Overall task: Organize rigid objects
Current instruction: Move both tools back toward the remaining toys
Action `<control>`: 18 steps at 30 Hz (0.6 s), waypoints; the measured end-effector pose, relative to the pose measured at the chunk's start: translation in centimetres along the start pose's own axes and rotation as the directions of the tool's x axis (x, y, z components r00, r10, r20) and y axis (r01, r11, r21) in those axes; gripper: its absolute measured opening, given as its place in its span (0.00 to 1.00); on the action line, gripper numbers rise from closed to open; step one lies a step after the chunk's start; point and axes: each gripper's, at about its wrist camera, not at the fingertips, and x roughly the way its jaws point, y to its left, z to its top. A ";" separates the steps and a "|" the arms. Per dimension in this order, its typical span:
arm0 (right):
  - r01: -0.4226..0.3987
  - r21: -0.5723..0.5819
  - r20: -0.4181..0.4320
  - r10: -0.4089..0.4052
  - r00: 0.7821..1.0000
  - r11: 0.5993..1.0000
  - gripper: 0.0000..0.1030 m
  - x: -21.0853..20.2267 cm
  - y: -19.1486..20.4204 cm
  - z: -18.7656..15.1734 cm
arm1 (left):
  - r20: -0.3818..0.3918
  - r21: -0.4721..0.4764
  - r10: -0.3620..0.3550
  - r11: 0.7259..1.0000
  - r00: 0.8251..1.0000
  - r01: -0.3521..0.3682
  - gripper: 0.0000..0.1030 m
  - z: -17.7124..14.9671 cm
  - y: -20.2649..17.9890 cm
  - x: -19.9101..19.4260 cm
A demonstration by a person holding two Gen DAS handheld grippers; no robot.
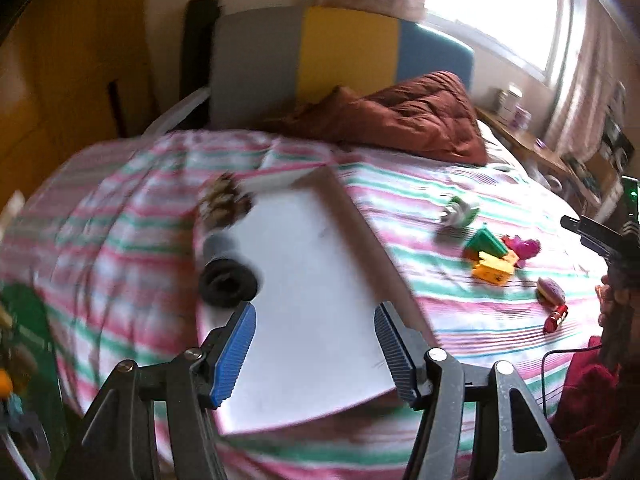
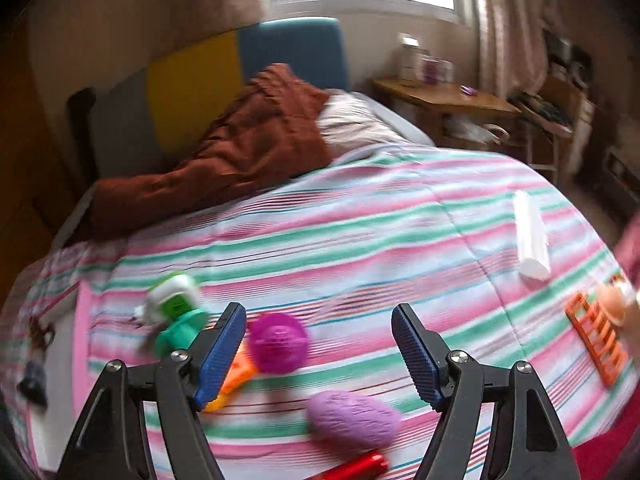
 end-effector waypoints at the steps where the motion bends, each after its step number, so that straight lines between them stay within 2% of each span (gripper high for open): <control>1: 0.001 0.038 -0.008 0.000 1.000 0.999 0.74 0.4 -1.0 -0.2 | 0.000 0.016 -0.003 1.000 1.000 0.003 0.61 0.5 -0.6 0.2; 3: -0.006 0.103 -0.044 0.010 0.999 0.995 0.74 0.9 -2.3 -0.2 | -0.003 0.065 -0.019 0.998 1.000 0.019 0.61 1.9 -2.4 1.0; 5: -0.043 0.154 -0.032 0.049 0.998 0.987 0.74 0.9 -3.2 0.2 | -0.009 0.109 -0.025 0.994 1.000 0.026 0.61 3.3 -4.3 2.3; 11: -0.089 0.180 -0.028 0.096 0.995 0.980 0.76 0.4 -3.3 0.1 | -0.064 0.217 -0.097 0.970 0.993 0.109 0.56 6.8 -9.2 6.7; 14: -0.110 0.186 -0.040 0.120 0.992 0.976 0.77 0.5 -3.2 0.1 | -0.108 0.268 -0.106 0.954 0.988 0.132 0.56 8.3 -11.9 9.5; 18: -0.127 0.196 -0.063 0.142 0.988 0.972 0.77 1.1 -3.1 0.0 | -0.173 0.298 -0.159 0.932 0.972 0.206 0.56 10.0 -14.5 13.0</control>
